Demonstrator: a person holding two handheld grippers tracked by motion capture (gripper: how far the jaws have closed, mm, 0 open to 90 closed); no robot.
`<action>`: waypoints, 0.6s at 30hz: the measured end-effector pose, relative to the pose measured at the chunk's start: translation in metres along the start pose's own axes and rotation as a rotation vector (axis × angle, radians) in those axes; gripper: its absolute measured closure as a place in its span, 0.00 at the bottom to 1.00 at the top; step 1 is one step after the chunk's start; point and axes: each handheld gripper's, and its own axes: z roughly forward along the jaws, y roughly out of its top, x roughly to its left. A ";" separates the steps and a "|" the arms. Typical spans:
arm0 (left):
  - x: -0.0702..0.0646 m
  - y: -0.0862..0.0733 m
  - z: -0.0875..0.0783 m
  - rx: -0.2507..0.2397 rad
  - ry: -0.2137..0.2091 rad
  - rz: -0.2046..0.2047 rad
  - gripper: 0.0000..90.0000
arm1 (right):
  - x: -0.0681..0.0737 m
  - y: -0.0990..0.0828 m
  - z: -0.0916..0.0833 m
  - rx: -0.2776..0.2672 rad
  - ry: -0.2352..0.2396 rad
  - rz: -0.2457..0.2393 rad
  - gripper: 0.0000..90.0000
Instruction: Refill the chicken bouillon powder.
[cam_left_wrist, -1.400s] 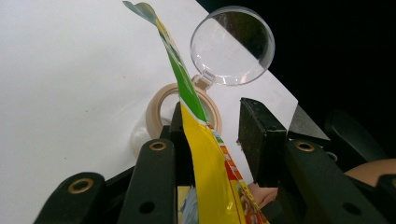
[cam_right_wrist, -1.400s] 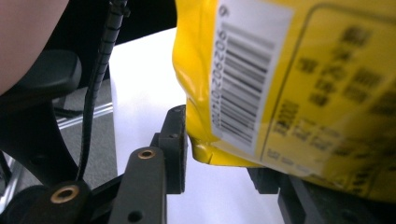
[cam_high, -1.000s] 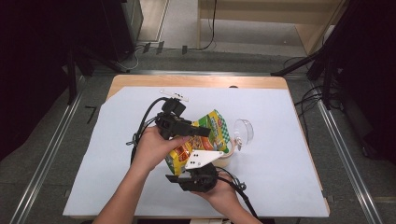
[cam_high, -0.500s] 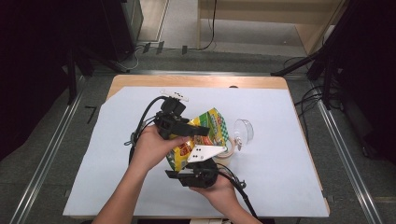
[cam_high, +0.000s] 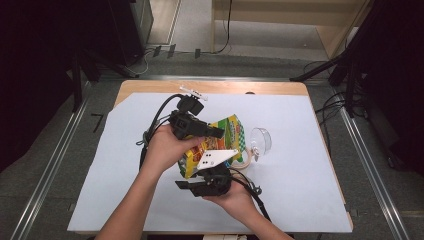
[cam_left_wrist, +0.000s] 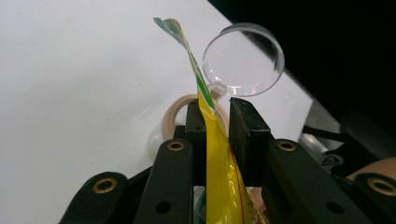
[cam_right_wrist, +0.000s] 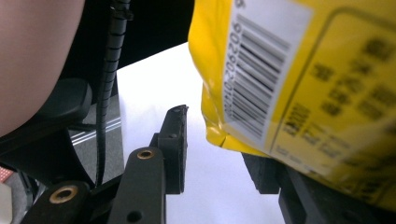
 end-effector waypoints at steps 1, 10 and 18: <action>0.000 -0.001 0.000 -0.009 0.003 -0.001 0.86 | 0.000 -0.001 0.001 -0.005 -0.009 -0.012 0.75; -0.003 -0.007 0.000 -0.021 -0.020 0.011 0.85 | 0.003 -0.007 0.003 -0.018 -0.059 -0.004 0.81; -0.006 -0.008 0.001 -0.040 0.006 0.027 0.83 | 0.005 -0.007 0.000 -0.031 -0.060 0.008 0.81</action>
